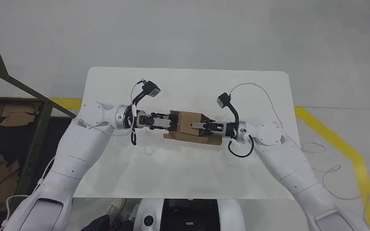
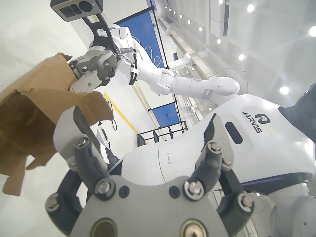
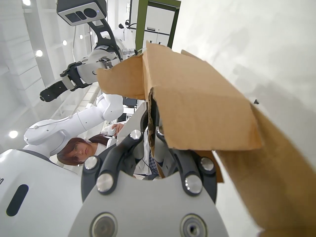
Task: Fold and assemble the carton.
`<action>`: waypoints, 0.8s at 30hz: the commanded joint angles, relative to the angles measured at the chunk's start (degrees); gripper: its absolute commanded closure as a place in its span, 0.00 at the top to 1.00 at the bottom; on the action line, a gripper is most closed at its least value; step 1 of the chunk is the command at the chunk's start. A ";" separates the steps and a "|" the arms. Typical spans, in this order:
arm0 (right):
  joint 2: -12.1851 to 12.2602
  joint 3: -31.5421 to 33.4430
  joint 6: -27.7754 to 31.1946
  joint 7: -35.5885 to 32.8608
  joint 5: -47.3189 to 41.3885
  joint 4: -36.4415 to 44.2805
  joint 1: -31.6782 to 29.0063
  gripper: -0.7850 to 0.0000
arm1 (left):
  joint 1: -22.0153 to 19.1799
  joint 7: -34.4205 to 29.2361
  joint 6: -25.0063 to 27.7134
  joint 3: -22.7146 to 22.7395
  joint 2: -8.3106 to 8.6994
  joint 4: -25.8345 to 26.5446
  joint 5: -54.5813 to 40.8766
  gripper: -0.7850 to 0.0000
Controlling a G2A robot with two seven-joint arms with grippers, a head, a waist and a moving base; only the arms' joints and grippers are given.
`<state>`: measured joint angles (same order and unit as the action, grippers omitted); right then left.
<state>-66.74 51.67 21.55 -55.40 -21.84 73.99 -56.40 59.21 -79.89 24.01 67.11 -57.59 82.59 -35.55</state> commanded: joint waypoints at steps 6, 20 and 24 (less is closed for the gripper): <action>-0.15 0.58 0.14 -0.78 -1.35 -0.97 0.02 0.00 | 1.23 0.02 0.34 0.88 0.23 1.30 -0.01 1.00; -0.47 0.61 -0.43 -0.86 -0.85 0.76 -0.76 0.00 | -3.41 1.33 -2.63 -3.51 -0.99 -0.48 0.18 1.00; -0.34 1.17 -0.29 -1.06 -0.73 1.78 -1.46 0.00 | -4.89 2.93 -2.77 -5.32 -1.49 -1.93 2.60 1.00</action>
<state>-67.12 52.71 21.22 -56.48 -22.63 75.46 -57.66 54.66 -77.49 21.19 62.28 -58.96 80.96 -33.81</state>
